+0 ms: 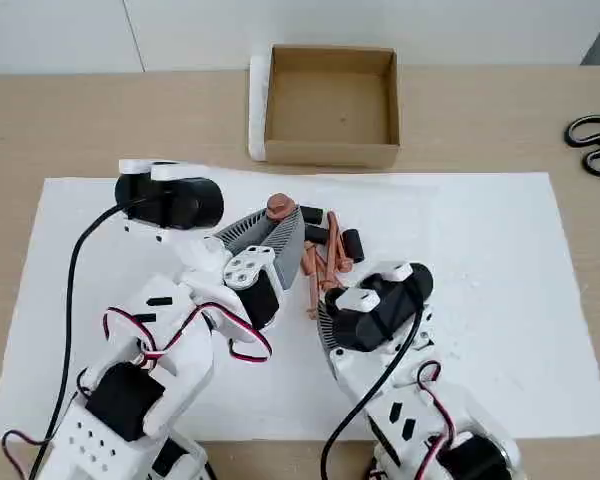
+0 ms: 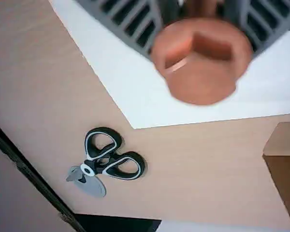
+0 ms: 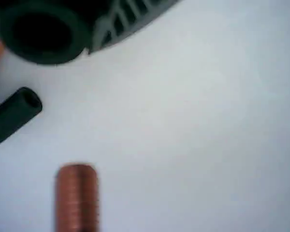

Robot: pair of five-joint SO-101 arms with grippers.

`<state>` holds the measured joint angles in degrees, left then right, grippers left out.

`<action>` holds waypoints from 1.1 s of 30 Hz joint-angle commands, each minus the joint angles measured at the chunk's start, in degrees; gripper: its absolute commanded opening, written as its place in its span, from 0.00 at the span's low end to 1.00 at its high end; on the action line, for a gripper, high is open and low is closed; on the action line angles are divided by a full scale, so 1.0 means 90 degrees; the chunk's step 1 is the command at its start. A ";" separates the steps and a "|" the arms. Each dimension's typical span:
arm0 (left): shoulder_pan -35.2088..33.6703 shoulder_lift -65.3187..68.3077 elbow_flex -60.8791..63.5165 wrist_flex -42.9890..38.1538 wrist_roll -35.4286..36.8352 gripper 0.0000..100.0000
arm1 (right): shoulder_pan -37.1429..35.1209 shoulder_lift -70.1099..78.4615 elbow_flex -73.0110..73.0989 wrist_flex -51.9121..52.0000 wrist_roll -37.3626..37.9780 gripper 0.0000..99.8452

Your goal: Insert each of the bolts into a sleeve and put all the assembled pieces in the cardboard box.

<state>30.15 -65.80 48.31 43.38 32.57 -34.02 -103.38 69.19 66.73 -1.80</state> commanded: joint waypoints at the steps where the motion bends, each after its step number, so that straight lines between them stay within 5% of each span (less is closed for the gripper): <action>1: 0.0039 0.0107 -0.0366 0.0000 0.0039 0.01 | -0.0005 -0.0054 -0.0039 -0.0181 -0.0059 0.00; 11: 0.0430 0.1700 -0.1470 0.0488 0.0039 0.01 | -0.0005 -0.0054 -0.0039 -0.0181 -0.0068 0.00; 33: 0.0469 0.1700 -0.1802 0.0977 0.0254 0.01 | 0.0005 -0.0054 -0.0039 -0.0181 -0.0068 0.00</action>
<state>33.85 -50.24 35.38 52.44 34.51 -34.02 -103.38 69.19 66.73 -1.80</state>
